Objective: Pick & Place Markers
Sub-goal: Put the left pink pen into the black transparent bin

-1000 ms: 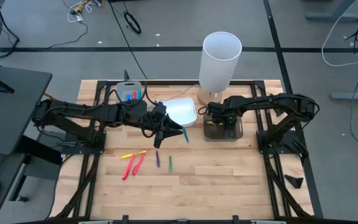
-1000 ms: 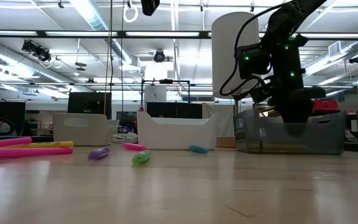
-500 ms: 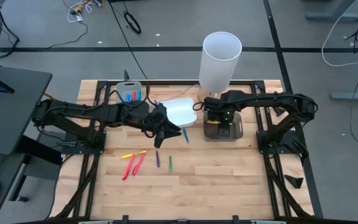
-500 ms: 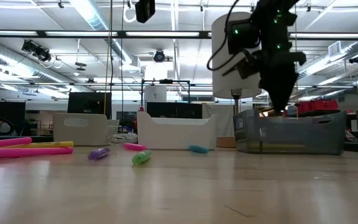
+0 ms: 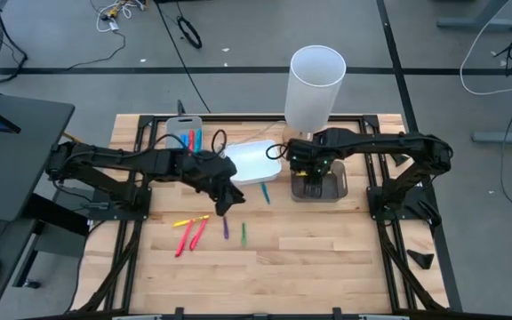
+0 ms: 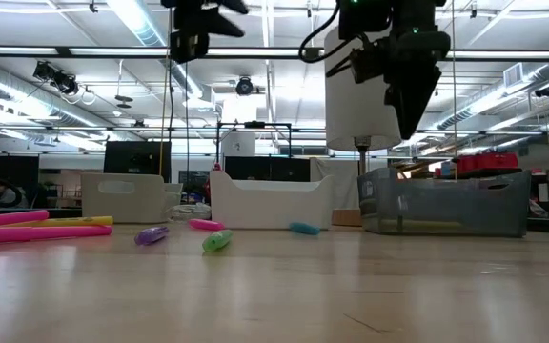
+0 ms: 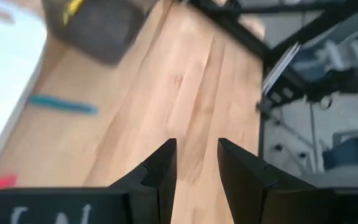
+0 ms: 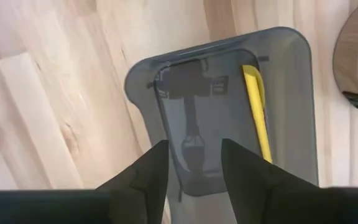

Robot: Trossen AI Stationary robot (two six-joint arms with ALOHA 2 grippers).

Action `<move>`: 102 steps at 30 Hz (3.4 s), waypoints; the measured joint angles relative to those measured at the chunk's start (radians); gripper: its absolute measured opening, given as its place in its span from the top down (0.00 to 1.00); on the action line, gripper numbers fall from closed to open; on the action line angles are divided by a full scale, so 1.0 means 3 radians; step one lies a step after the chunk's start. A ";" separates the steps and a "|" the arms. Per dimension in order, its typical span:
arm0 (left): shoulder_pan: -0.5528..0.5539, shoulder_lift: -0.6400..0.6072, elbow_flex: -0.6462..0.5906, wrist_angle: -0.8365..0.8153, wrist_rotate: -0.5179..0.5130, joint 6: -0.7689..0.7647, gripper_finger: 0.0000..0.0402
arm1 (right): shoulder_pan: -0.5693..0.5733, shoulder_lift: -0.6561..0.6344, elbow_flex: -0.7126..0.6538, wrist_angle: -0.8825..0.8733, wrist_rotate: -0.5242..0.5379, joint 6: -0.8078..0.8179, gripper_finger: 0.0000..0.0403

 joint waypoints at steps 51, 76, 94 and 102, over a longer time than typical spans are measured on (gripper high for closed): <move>-0.0317 -0.0001 -0.0009 -0.2730 -0.0175 -0.0675 0.70 | 0.0273 0.0000 0.0008 0.0075 0.0000 0.0169 0.64; -0.1121 -0.0001 -0.0013 -0.2773 -0.0384 -0.3158 0.70 | 0.0273 0.0000 0.0008 0.0141 0.0000 0.0138 0.64; -0.1292 0.0742 -0.0015 -0.2749 -0.0469 -0.3310 0.70 | 0.0272 0.0000 0.0008 0.0207 0.0000 0.0068 0.64; -0.1365 0.1085 -0.0015 -0.2631 -0.0468 -0.3327 0.70 | 0.0272 0.0000 0.0008 0.0208 0.0000 0.0068 0.64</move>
